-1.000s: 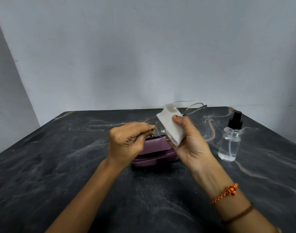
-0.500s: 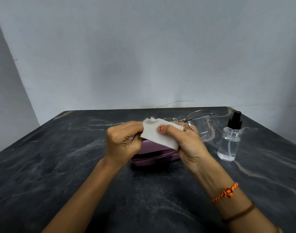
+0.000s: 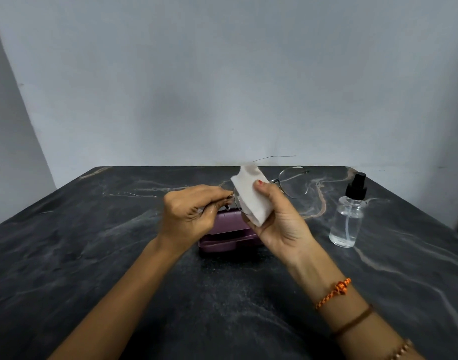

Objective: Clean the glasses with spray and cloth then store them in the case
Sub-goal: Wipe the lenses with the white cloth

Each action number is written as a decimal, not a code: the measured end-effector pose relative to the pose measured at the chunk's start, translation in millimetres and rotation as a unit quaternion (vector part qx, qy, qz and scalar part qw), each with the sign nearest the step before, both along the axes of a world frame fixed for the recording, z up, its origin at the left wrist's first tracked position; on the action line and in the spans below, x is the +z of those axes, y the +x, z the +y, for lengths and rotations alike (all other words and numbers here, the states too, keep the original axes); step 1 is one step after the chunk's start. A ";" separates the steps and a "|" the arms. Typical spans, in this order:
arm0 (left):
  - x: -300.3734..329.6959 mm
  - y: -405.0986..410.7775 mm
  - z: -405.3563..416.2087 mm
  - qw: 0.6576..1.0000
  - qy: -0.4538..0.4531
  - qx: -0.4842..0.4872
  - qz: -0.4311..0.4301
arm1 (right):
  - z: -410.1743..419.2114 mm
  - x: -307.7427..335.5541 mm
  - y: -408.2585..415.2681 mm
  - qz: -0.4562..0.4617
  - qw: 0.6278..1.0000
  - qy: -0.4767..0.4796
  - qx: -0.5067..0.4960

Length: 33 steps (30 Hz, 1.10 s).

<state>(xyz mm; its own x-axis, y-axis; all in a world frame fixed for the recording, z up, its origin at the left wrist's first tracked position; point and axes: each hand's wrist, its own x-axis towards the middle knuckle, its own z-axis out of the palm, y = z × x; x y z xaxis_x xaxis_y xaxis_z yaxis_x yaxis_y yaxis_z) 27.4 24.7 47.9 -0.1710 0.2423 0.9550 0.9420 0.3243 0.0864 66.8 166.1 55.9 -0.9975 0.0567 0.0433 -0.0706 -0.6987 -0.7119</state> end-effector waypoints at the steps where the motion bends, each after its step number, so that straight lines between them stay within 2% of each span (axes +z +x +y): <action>1: -0.1 0.5 0.4 1.000 0.001 0.001 0.001 | -0.8 0.4 0.3 0.009 1.000 0.014 0.004; 11: -0.4 -1.8 -2.0 0.999 -0.016 0.038 0.007 | 9.9 -2.7 -4.4 0.058 0.982 0.178 -0.017; 15: 3.0 -0.3 -2.2 0.999 0.018 0.032 -0.011 | 15.5 -1.7 -4.2 0.069 0.971 0.226 -0.024; 21: 3.8 -3.3 -5.0 0.996 0.080 0.016 -0.040 | 18.3 -0.4 -2.5 0.061 0.974 0.217 0.011; 29: 0.4 -7.6 -5.4 0.992 0.104 0.008 -0.077 | 21.9 -0.9 -5.6 0.040 0.974 0.221 0.020; 33: -0.8 -17.9 -12.7 0.971 0.199 -0.005 -0.129 | 30.9 0.6 -7.8 -0.013 0.982 0.186 -0.031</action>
